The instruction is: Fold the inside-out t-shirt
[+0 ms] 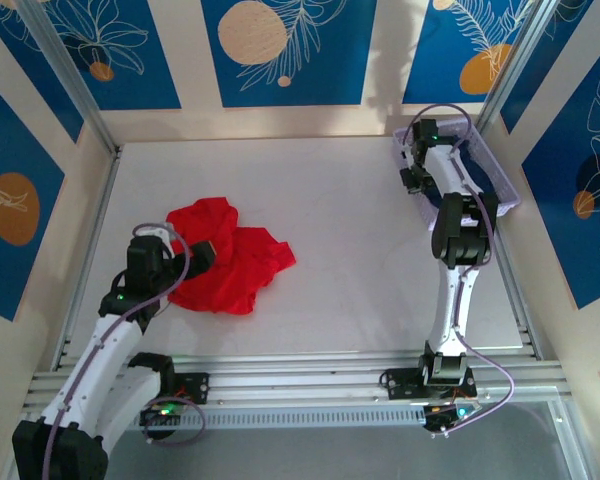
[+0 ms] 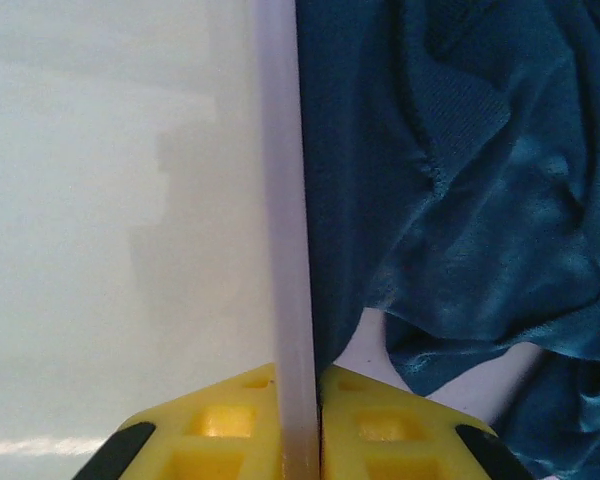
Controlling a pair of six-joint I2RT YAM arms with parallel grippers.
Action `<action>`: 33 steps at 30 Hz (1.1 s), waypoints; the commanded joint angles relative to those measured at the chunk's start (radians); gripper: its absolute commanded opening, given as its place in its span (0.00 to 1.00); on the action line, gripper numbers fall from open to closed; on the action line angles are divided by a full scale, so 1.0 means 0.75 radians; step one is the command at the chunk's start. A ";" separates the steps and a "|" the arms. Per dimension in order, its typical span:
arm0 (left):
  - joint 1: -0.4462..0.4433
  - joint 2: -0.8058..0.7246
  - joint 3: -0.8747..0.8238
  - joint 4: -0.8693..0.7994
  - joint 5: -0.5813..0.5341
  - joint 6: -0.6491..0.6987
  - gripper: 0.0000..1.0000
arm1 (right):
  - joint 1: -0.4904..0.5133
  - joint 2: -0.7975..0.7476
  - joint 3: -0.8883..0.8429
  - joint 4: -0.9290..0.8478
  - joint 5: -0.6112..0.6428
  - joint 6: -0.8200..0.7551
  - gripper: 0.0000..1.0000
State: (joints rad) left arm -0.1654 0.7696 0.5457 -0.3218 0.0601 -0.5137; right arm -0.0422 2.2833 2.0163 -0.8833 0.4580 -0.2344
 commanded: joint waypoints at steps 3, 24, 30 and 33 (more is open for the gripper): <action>-0.023 0.006 0.039 0.017 0.000 0.027 1.00 | -0.011 0.048 0.118 -0.053 0.097 0.029 0.33; -0.034 0.615 0.321 0.028 -0.203 0.123 0.78 | 0.703 -0.511 -0.564 0.523 -0.847 0.658 0.69; -0.086 0.696 0.315 0.033 -0.215 0.182 0.69 | 0.884 -0.408 -0.620 0.531 -0.773 0.692 0.69; -0.140 0.741 0.330 0.050 -0.217 0.218 0.75 | 0.896 -0.347 -0.647 0.550 -0.776 0.737 0.68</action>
State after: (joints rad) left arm -0.2329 1.2980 0.7609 -0.2771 -0.0910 -0.4015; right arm 0.6353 1.9965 1.5494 -0.4995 -0.1097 0.2615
